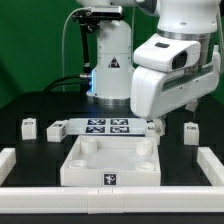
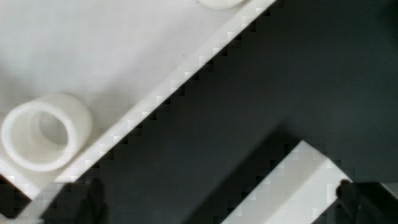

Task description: Assemble one leg

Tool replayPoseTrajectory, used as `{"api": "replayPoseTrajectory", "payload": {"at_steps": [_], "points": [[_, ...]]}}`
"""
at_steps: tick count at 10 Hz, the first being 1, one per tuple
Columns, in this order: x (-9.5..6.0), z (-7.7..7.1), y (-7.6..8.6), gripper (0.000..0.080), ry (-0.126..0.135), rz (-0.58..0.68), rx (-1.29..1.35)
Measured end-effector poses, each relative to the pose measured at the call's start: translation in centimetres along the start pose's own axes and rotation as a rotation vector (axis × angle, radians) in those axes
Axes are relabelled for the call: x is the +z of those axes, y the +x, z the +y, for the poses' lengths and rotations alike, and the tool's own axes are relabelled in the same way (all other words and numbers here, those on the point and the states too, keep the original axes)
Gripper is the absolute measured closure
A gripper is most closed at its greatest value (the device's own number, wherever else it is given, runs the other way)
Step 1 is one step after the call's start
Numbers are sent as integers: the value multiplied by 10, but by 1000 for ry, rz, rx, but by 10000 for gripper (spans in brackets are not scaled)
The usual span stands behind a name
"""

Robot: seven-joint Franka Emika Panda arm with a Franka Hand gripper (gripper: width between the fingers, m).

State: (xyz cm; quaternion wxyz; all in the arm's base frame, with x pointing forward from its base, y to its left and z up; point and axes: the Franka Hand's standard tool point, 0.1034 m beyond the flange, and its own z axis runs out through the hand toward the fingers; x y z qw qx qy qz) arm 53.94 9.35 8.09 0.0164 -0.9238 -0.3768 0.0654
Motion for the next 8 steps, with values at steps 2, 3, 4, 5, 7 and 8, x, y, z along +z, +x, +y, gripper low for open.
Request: {"api": "replayPoseTrajectory", "payload": {"at_steps": [2, 3, 4, 5, 7, 8], "points": [[0, 0, 0, 150, 0, 0, 0], [0, 0, 0, 150, 0, 0, 0], [0, 0, 0, 150, 0, 0, 0], [1, 3, -2, 150, -4, 6, -23], [16, 7, -21, 150, -43, 62, -88], [29, 2, -37, 150, -71, 98, -180]]}}
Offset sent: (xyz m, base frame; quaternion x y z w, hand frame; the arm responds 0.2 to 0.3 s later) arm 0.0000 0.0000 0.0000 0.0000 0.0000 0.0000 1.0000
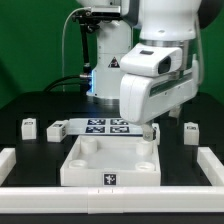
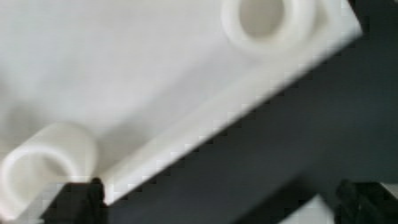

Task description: Assemble one leg

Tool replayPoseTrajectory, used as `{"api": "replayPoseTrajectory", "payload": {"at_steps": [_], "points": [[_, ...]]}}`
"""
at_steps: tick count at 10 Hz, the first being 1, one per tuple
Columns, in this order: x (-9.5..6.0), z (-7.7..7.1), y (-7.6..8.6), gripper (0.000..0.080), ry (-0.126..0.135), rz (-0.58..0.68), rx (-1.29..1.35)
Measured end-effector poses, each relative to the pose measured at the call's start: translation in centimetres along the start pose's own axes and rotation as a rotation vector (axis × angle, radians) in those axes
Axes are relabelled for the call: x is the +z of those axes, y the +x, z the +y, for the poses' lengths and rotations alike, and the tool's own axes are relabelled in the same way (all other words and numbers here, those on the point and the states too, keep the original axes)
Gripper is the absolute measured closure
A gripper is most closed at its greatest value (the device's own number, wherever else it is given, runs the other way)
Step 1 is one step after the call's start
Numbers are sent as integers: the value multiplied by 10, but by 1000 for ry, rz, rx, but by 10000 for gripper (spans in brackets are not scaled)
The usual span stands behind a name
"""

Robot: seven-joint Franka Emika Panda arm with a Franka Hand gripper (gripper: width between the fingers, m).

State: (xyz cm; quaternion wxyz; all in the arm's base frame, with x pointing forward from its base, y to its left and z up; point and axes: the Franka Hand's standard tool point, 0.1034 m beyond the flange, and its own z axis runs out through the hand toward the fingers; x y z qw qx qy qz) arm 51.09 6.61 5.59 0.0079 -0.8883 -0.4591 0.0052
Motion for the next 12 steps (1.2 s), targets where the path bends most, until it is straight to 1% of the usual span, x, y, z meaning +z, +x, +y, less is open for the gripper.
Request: {"api": "replayPoseTrajectory", "payload": {"at_steps": [1, 2, 3, 8, 9, 10, 11, 12], "points": [[10, -6, -16, 150, -2, 7, -62], [17, -3, -26, 150, -9, 13, -178], [20, -1, -30, 150, -17, 15, -207], [20, -2, -31, 150, -15, 13, -199], [23, 0, -39, 150, -13, 10, -285], [26, 1, -53, 150, -3, 4, -368], [31, -2, -66, 150, 8, -1, -437], [35, -5, -72, 150, 18, -10, -472]]}}
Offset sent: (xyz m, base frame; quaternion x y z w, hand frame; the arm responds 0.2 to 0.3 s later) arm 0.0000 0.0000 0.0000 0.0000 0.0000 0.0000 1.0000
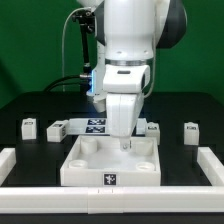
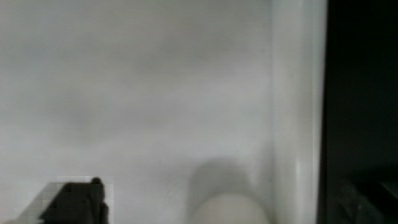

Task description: Assemble one leg

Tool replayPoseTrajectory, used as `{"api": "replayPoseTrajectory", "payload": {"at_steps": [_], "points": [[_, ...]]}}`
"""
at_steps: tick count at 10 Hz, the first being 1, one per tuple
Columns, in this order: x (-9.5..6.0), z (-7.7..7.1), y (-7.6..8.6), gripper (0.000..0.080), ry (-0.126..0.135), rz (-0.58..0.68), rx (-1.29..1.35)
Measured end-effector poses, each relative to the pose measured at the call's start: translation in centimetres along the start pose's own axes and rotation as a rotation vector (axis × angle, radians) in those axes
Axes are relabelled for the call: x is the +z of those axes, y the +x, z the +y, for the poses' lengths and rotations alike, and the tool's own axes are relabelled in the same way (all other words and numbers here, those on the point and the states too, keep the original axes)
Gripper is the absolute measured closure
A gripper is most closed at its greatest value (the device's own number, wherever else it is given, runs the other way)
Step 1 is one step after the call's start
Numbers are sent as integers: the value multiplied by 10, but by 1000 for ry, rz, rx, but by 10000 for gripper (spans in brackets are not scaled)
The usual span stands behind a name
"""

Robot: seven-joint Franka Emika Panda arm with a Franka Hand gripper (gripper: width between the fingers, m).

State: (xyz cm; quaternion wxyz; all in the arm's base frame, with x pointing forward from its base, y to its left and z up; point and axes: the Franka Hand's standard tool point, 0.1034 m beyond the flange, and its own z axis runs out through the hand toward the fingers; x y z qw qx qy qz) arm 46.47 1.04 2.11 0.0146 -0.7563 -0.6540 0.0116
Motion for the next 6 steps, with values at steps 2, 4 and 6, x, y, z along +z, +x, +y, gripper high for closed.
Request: {"api": "replayPoseTrajectory", "payload": {"at_steps": [2, 4, 6], "points": [[6, -6, -9, 150, 15, -5, -12], [12, -10, -14, 150, 28, -5, -3], [15, -11, -14, 150, 34, -4, 2]]}}
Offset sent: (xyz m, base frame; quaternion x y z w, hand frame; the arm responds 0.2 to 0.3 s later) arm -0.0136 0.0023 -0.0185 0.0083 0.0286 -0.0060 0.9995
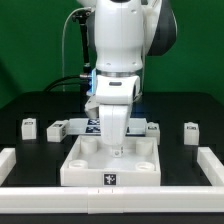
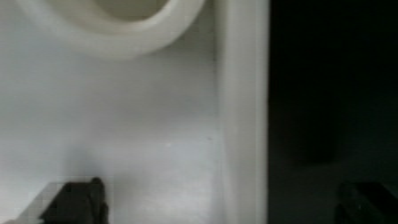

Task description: Assemble one leg

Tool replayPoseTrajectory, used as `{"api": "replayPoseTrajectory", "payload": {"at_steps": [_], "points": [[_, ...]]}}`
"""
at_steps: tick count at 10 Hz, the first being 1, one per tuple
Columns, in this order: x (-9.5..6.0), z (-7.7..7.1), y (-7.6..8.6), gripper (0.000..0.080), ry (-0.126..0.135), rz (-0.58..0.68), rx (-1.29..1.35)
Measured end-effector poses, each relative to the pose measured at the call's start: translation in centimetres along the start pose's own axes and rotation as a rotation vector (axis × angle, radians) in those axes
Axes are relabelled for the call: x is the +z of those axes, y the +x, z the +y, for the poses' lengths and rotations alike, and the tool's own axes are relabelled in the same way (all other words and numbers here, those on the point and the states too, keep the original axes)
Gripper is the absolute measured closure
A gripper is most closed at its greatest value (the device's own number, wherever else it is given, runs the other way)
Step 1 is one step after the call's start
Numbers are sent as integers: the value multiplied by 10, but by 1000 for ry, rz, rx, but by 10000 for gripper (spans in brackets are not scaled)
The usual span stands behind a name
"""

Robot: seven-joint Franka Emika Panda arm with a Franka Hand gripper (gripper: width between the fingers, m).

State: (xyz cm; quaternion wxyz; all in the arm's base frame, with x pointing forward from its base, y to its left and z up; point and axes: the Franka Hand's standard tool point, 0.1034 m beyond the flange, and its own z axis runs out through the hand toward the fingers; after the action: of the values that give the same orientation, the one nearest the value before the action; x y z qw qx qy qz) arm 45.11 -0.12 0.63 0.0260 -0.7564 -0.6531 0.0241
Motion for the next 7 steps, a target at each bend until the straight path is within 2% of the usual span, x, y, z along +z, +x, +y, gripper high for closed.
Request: {"api": "replayPoseTrajectory", "payload": {"at_steps": [1, 2, 3, 4, 5, 6, 7], "points": [[0, 0, 0, 293, 0, 0, 0], [0, 0, 0, 293, 0, 0, 0], [0, 0, 0, 431, 1, 0, 0], [0, 0, 0, 616, 1, 0, 0], [0, 0, 0, 616, 1, 0, 0], [-1, 1, 0, 740, -4, 1, 0], [-1, 1, 0, 740, -5, 1, 0]]}}
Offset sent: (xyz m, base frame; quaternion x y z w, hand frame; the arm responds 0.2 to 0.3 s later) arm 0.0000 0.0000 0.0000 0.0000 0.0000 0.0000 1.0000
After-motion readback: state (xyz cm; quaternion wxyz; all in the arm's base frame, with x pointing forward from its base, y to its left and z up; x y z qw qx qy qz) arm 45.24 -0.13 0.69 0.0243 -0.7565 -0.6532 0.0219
